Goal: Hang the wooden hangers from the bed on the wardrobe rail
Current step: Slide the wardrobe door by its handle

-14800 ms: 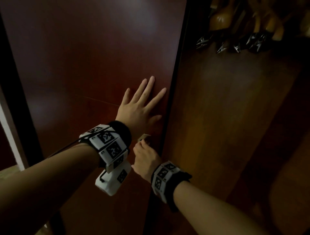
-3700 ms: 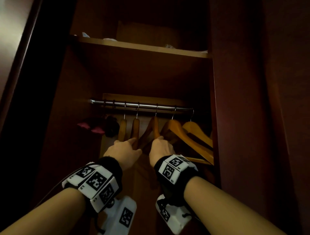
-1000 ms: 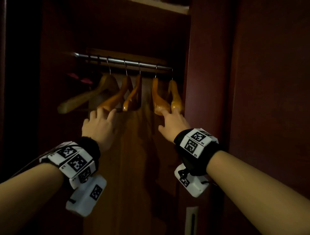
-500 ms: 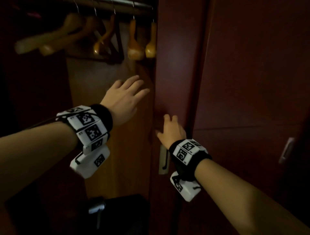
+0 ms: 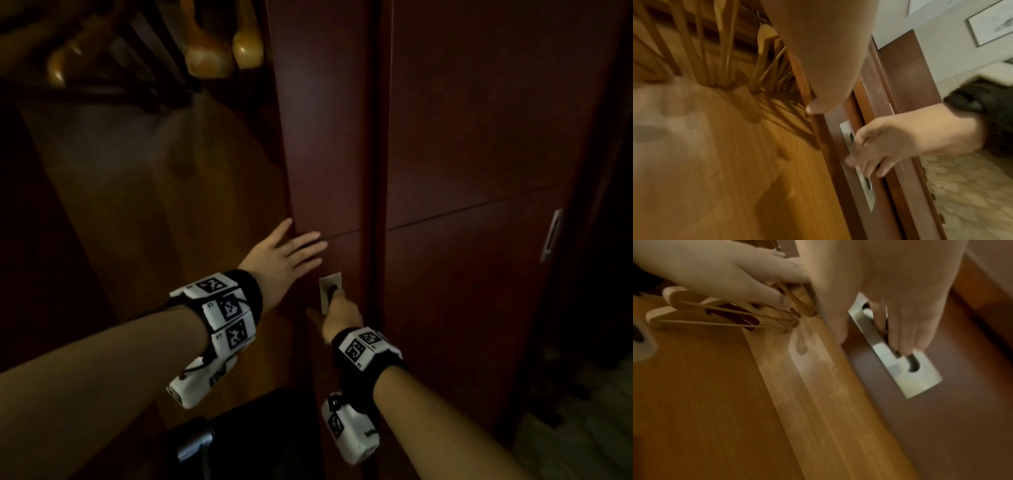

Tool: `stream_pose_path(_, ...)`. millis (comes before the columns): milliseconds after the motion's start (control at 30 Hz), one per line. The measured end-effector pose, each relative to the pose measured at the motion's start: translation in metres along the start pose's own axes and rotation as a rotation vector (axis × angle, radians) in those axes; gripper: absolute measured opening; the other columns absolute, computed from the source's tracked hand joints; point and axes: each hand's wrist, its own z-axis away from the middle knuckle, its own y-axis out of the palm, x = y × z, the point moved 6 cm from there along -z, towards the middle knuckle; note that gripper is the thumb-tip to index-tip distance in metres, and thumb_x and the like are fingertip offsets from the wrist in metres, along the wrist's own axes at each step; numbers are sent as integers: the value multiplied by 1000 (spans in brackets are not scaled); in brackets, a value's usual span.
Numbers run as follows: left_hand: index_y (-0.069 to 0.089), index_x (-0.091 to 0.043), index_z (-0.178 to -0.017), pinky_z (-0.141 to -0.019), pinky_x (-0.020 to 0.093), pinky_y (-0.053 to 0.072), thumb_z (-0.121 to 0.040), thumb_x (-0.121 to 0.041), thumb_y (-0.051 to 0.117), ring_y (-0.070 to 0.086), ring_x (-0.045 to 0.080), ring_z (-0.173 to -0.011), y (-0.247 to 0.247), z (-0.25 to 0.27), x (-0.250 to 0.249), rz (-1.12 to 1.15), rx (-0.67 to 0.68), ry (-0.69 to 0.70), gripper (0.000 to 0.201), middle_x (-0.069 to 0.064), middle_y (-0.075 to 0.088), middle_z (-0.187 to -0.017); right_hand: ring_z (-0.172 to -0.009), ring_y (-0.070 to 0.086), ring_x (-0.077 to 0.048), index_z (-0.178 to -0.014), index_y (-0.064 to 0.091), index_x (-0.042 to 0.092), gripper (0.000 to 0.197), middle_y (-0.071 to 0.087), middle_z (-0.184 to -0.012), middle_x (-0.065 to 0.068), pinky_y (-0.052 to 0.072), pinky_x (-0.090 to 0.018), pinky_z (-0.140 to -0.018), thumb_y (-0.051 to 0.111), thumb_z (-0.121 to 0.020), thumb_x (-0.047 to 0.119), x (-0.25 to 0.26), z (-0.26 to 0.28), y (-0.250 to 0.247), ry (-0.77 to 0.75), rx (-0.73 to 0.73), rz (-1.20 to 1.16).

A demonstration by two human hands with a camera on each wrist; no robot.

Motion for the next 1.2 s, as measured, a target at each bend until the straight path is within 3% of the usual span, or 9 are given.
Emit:
stream_pose_path(167,-17,-25,-148,-110,54,-17,-97,-30,34,-27,20,-142,8,1,4,-55,-27,15,72,-1,-31,-153,-114,57,-33,-135,35,12,51,58,-125,-14,46,-34,-90,49,-93,38,3,0,11,-14,-72,48)
stream_pose_path(400,-15,-21,-149,-105,52,-23,-97,-31,28,-25,22,-143,10,7,6,-146,-84,45,67,3,-27,-155,-112,59,-32,-139,31,13,54,58,-123,-15,50,-36,-89,54,-91,24,3,2,17,-28,-28,147)
stream_pose_path(700,-14,-23,-149,-98,55,-27,-97,-30,28,-26,21,-142,27,31,17,-231,-5,48,67,3,-28,-154,-112,59,-31,-136,33,15,55,59,-121,-12,51,-36,-88,60,-88,21,18,12,40,-59,-46,167)
stream_pose_path(1033,-13,-25,-149,-101,57,-27,-95,-33,29,-25,20,-143,49,83,29,-234,92,-5,69,1,-26,-155,-107,62,-29,-138,33,14,49,62,-117,-12,52,-34,-85,53,-93,21,50,36,77,-176,-58,154)
stream_pose_path(1200,-14,-25,-149,-102,57,-25,-97,-32,26,-25,20,-143,65,111,36,-240,139,-20,66,0,-26,-155,-112,60,-30,-138,32,12,52,60,-123,-13,51,-35,-88,53,-93,24,70,57,96,-191,20,145)
